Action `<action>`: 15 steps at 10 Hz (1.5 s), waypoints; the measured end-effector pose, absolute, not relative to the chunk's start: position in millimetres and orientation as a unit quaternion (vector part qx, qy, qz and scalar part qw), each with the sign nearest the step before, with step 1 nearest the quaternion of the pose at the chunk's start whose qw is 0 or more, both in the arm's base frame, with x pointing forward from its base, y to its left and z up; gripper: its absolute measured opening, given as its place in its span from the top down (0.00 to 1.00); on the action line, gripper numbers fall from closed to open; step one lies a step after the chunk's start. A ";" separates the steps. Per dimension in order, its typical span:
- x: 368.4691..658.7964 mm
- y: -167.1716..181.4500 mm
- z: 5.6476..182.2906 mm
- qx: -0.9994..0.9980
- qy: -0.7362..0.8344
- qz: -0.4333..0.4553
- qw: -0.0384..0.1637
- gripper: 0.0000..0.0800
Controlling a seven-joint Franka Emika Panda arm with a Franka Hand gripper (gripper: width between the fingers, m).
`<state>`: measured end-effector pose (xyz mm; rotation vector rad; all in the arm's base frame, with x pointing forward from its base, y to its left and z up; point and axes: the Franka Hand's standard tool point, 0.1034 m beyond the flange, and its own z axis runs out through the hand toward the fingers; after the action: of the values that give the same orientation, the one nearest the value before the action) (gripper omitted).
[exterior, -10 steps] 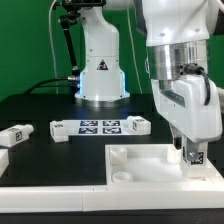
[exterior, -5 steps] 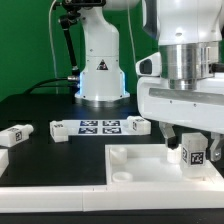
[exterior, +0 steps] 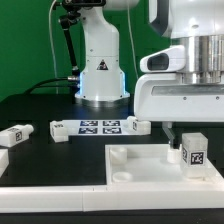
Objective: Assemble square table
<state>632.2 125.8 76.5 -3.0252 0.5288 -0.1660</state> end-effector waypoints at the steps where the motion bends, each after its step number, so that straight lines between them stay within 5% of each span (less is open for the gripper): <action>1: 632.3 125.4 76.3 -0.984 0.169 -0.054 0.033 0.39; 2: 632.1 125.7 76.0 -0.981 0.184 -0.053 0.034 0.57; 4: 630.7 122.0 74.0 -0.962 0.267 -0.047 0.035 0.62; 8: 628.3 115.1 71.5 -0.858 0.511 -0.020 0.049 0.63; 10: 630.1 111.7 70.4 -0.715 0.691 0.036 0.106 0.63; 13: 627.4 121.8 69.6 -0.687 0.718 0.046 0.099 0.63; 15: 626.8 126.3 70.0 -0.778 0.621 0.027 0.090 0.54</action>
Offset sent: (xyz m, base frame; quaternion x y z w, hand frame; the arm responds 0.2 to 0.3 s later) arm 0.0000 0.0000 0.0000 0.0000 0.0000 0.1938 0.9810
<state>626.8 126.3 70.0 -2.3138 1.8470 0.0806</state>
